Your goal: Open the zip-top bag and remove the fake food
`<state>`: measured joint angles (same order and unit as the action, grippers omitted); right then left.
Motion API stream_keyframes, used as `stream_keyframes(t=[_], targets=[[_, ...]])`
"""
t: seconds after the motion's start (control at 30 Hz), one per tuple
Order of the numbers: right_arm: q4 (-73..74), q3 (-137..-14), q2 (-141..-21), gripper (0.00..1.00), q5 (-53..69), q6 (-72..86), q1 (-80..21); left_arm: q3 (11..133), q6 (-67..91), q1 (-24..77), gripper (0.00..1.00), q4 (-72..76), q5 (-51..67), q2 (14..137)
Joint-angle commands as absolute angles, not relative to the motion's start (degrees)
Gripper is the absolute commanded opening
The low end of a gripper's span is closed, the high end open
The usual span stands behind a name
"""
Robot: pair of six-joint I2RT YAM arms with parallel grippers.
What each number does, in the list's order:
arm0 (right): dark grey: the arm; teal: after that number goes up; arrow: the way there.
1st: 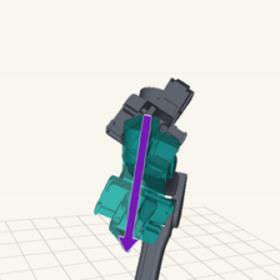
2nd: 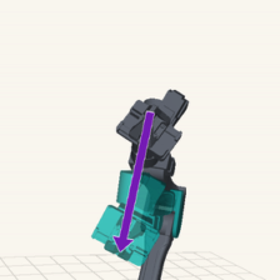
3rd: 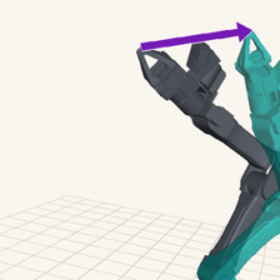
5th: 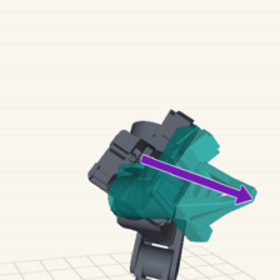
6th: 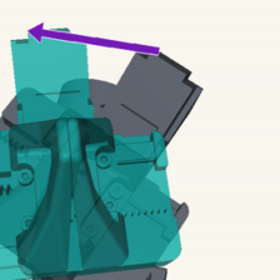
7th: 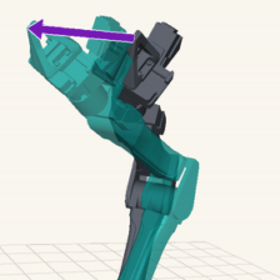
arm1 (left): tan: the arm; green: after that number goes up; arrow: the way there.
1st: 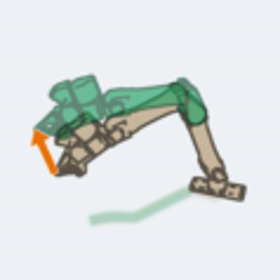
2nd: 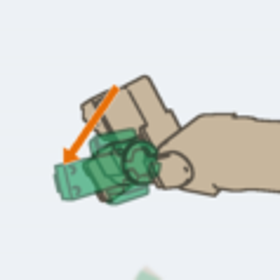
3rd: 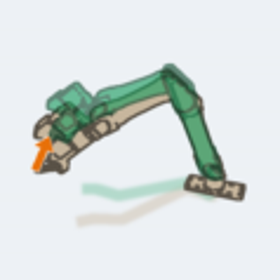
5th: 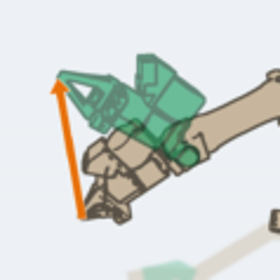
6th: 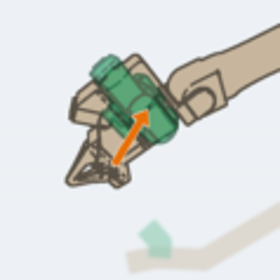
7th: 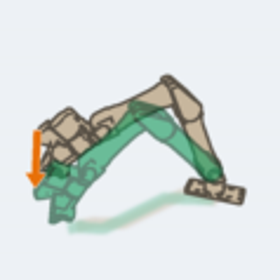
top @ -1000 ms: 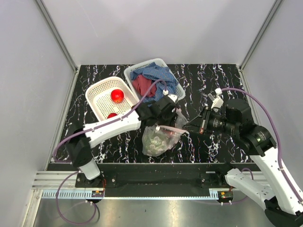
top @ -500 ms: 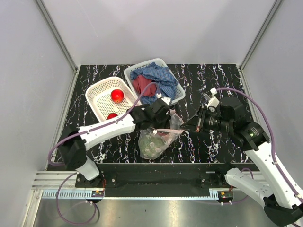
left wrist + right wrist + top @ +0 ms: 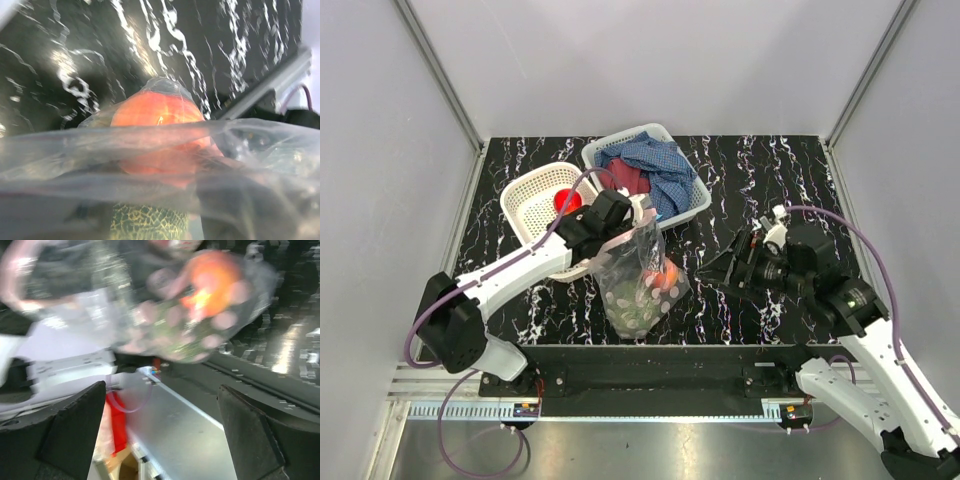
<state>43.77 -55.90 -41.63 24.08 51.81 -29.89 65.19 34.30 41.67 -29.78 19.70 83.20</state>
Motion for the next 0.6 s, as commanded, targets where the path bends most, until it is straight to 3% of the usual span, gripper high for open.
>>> stream_keyframes(t=[0.0, 0.17, 0.3, 0.47, 0.57], targets=[[40.9, -50.3, -43.2, 1.0, 20.7, 44.1, -30.1, 67.0, 31.1, 40.7, 0.0, -28.8, 30.9, 80.0], [17.8, -39.6, -47.5, 1.0, 34.2, 38.7, -30.1, 67.6, 28.8, 38.9, 0.0, -32.1, 36.9, 77.4], [7.9, -35.9, -49.4, 1.0, 37.8, 38.4, -30.1, 66.4, 28.8, 37.0, 0.0, -32.3, 40.3, 76.9], [-18.3, -27.6, -53.3, 1.0, 44.8, 48.1, -30.8, 66.1, 28.2, 34.7, 0.0, -32.5, 45.9, 76.5], [-21.0, -26.2, -55.8, 1.0, 47.0, 47.6, -31.0, 65.9, 28.2, 33.4, 0.0, -32.5, 47.7, 76.3]])
